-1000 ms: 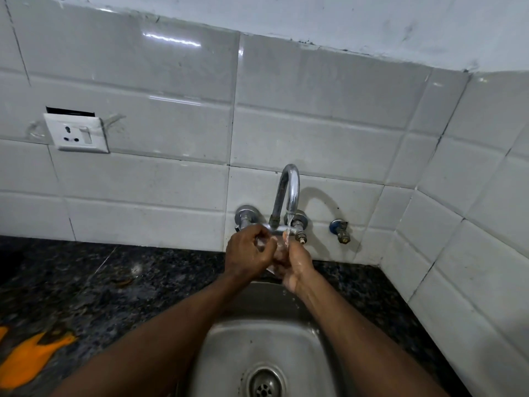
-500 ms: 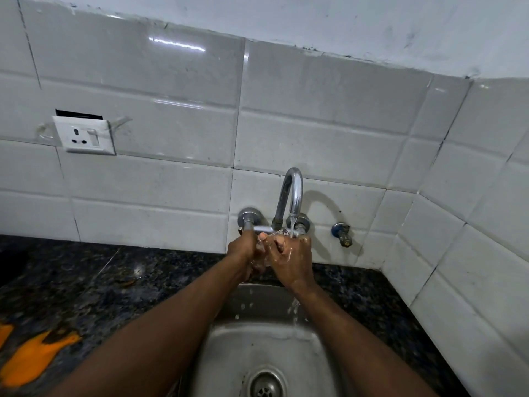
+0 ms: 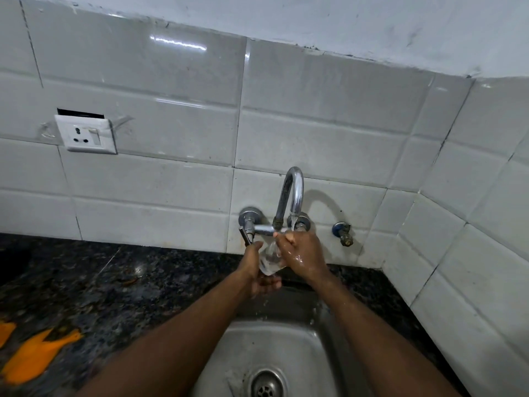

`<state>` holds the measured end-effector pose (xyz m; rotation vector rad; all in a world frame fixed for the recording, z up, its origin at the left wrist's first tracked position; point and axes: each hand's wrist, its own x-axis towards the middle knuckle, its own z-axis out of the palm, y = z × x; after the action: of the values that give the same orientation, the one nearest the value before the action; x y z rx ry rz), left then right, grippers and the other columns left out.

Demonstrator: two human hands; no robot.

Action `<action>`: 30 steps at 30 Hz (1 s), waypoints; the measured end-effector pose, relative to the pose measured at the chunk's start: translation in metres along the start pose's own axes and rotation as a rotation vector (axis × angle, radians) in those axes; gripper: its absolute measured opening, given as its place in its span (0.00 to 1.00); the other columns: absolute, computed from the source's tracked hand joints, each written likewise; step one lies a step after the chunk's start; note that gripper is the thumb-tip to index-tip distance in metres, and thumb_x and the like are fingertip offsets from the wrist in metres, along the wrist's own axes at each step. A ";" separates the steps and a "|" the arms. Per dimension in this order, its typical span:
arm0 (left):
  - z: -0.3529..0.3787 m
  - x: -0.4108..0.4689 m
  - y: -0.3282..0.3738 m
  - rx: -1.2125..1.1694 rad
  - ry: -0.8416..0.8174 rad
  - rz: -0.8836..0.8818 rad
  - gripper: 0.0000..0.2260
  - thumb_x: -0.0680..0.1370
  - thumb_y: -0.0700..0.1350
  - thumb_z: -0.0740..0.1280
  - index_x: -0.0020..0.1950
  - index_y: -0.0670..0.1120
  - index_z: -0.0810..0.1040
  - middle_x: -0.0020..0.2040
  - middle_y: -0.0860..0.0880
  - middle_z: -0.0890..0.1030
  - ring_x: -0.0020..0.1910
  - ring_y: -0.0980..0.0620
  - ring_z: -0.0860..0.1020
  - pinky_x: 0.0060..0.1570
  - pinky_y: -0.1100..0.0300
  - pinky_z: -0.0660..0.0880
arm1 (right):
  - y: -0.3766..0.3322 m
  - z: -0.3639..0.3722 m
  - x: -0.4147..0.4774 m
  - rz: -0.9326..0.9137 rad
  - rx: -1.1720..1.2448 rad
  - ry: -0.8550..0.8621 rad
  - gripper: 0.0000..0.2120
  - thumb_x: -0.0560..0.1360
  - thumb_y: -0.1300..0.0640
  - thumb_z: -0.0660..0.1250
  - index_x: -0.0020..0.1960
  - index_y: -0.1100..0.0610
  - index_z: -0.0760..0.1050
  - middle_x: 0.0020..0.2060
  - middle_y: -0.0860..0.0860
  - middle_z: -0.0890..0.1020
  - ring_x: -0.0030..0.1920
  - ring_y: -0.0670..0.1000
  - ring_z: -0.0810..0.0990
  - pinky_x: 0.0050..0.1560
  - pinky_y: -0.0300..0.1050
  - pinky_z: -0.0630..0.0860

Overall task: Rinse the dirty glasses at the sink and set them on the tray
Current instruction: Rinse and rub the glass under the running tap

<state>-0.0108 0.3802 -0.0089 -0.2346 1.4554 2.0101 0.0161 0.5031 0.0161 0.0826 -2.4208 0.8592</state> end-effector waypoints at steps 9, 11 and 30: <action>0.025 -0.014 0.037 1.003 0.407 0.666 0.12 0.76 0.51 0.64 0.40 0.44 0.78 0.37 0.47 0.80 0.36 0.50 0.78 0.35 0.59 0.74 | -0.001 0.046 -0.032 0.998 0.794 0.280 0.25 0.74 0.40 0.64 0.56 0.60 0.78 0.47 0.57 0.83 0.44 0.58 0.81 0.33 0.43 0.71; 0.025 -0.016 0.037 1.020 0.392 0.685 0.11 0.74 0.51 0.65 0.38 0.44 0.77 0.37 0.46 0.80 0.37 0.48 0.79 0.38 0.56 0.77 | -0.002 0.041 -0.037 1.054 1.006 0.119 0.27 0.77 0.37 0.61 0.56 0.60 0.79 0.46 0.59 0.85 0.39 0.57 0.82 0.33 0.45 0.76; 0.002 -0.010 0.022 1.142 0.396 0.882 0.15 0.79 0.50 0.60 0.41 0.45 0.81 0.37 0.44 0.81 0.36 0.46 0.78 0.37 0.57 0.74 | -0.009 0.045 -0.060 0.943 1.205 -0.135 0.34 0.78 0.33 0.54 0.60 0.62 0.79 0.47 0.61 0.84 0.34 0.52 0.82 0.34 0.43 0.75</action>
<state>-0.0157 0.3738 0.0135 0.6309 3.0647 1.3159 0.0463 0.4621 -0.0392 -0.5989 -1.5941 2.6546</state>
